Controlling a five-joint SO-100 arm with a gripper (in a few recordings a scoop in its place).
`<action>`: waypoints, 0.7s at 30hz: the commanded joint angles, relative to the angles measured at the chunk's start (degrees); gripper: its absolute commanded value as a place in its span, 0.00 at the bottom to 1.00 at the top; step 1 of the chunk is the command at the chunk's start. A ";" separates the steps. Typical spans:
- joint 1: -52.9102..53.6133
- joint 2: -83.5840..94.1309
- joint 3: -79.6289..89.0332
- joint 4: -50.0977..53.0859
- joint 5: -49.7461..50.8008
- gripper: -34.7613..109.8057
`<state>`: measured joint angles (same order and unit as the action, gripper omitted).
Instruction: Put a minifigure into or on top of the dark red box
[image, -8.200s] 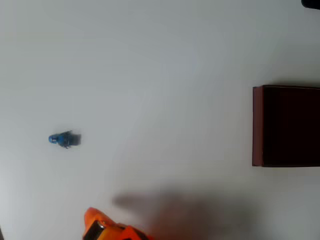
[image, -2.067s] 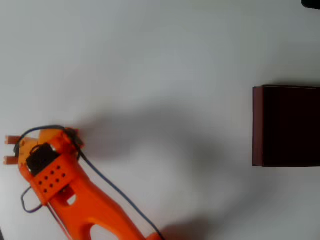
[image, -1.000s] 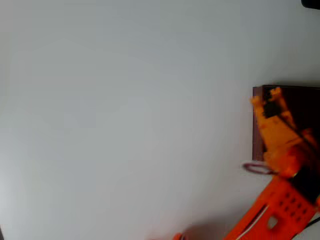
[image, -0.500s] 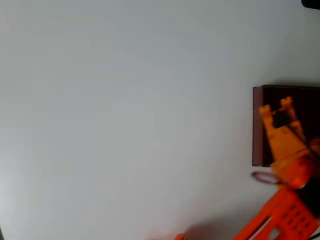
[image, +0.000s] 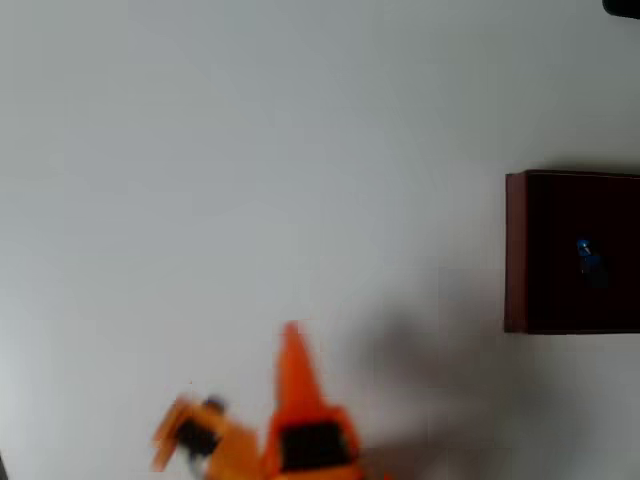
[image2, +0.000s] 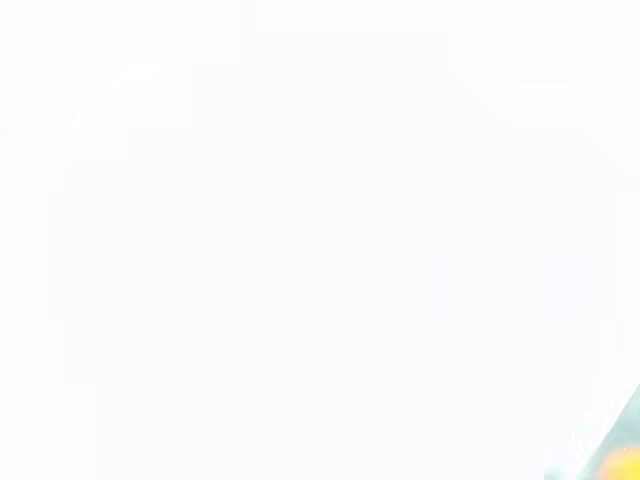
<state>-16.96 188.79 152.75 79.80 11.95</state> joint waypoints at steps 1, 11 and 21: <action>-14.24 3.69 5.27 2.02 -0.79 0.29; -25.05 6.77 20.57 -2.64 -9.93 0.24; -28.92 6.68 20.30 -1.85 -10.72 0.28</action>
<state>-45.00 194.68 172.97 76.73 0.53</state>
